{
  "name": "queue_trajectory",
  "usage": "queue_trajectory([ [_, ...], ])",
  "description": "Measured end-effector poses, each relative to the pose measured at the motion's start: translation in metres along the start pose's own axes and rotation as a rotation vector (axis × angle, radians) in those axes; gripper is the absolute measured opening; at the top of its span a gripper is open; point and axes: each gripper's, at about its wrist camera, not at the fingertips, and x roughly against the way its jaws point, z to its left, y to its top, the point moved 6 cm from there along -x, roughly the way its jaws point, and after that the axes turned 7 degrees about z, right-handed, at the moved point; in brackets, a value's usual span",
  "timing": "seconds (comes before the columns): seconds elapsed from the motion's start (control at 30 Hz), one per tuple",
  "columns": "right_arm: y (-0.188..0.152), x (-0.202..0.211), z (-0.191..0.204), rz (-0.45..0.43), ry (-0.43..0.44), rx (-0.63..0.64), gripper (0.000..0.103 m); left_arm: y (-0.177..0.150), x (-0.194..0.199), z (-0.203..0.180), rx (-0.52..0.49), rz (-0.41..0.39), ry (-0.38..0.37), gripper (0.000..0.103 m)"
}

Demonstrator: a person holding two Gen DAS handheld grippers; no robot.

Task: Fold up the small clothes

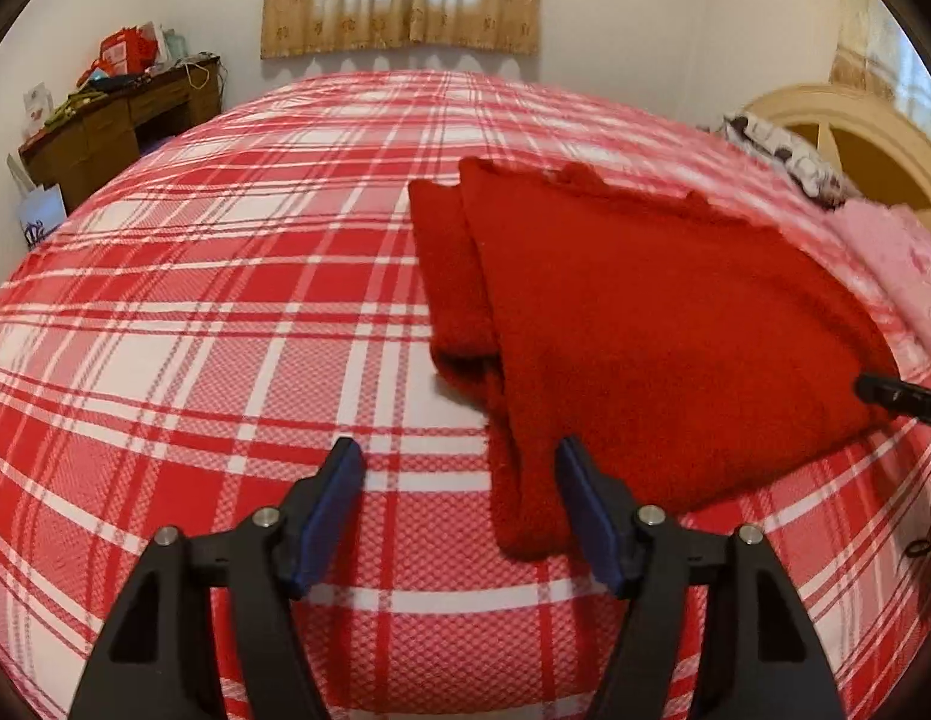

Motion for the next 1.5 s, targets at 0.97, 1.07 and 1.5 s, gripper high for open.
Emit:
queue_trajectory([
  [0.97,0.026,-0.008,0.072,-0.005,-0.002,0.124,0.05,-0.024,0.029,0.017,0.056,-0.056,-0.109,0.077],
  [1.07,0.014,-0.001,0.112,-0.024,0.0,0.259,0.05,-0.024,0.037,0.031,0.048,-0.068,-0.081,0.082],
  [1.5,-0.023,-0.027,0.223,-0.041,-0.072,0.596,0.05,0.018,0.029,0.072,0.121,-0.084,-0.112,0.092],
])
